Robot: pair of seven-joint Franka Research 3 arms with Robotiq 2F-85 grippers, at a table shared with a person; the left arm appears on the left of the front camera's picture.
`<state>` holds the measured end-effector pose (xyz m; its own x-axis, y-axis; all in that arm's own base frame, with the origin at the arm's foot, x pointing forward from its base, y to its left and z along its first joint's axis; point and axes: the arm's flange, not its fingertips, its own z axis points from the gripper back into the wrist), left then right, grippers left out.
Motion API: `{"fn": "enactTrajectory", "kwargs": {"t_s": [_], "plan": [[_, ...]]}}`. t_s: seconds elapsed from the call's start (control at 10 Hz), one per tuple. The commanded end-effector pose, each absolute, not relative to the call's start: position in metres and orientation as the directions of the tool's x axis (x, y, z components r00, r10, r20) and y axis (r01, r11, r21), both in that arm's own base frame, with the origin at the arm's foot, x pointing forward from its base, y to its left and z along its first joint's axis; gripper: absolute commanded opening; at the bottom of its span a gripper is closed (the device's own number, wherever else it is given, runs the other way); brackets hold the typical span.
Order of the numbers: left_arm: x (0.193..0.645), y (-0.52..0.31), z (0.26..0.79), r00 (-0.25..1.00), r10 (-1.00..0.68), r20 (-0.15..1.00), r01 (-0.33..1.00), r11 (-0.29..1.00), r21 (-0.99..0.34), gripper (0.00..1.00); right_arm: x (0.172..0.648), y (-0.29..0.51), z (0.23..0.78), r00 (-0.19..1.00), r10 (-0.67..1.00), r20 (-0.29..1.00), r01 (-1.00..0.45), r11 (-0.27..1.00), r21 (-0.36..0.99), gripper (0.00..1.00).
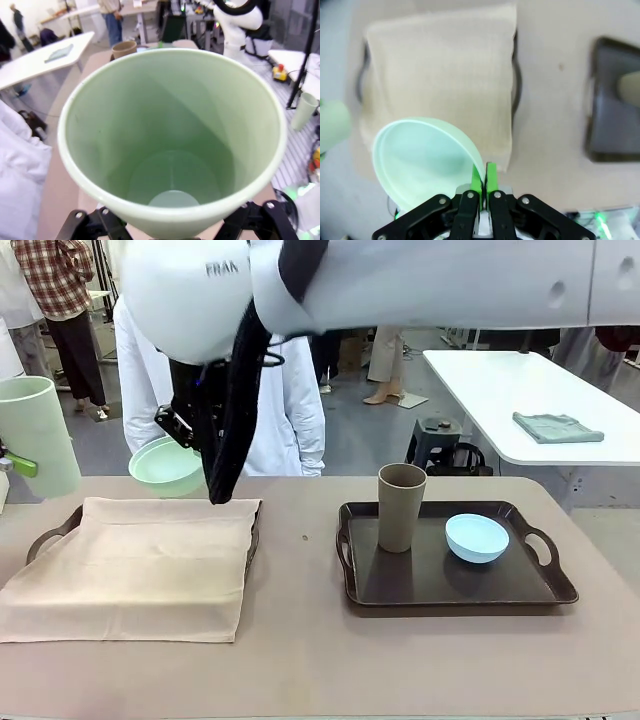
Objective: Set up a tray with a mat and arrange the tableware.
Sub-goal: Place the Picnic Bowl and Reusable plastic cup back onto the Handle tray in front of the human's position.
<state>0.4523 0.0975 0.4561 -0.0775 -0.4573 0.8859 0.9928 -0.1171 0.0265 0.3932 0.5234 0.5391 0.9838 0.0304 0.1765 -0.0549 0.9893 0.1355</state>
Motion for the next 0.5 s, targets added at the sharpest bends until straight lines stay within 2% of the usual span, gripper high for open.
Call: {"fn": "enactTrajectory", "kwargs": {"t_s": [0.0, 0.4], "plan": [[0.465, 0.094, 0.426, -0.109, -0.404, 0.908, 0.987, -0.152, 0.051, 0.83, 0.406, 0.511, 0.491, 0.981, 0.012, 0.192, -0.046, 0.983, 0.177, 0.04], [0.476, 0.088, 0.359, -0.077, -0.385, 0.92, 0.987, -0.158, 0.017, 0.83, 0.43, 0.519, 0.418, 0.996, 0.007, 0.084, -0.022, 0.982, 0.186, 0.04]]}}
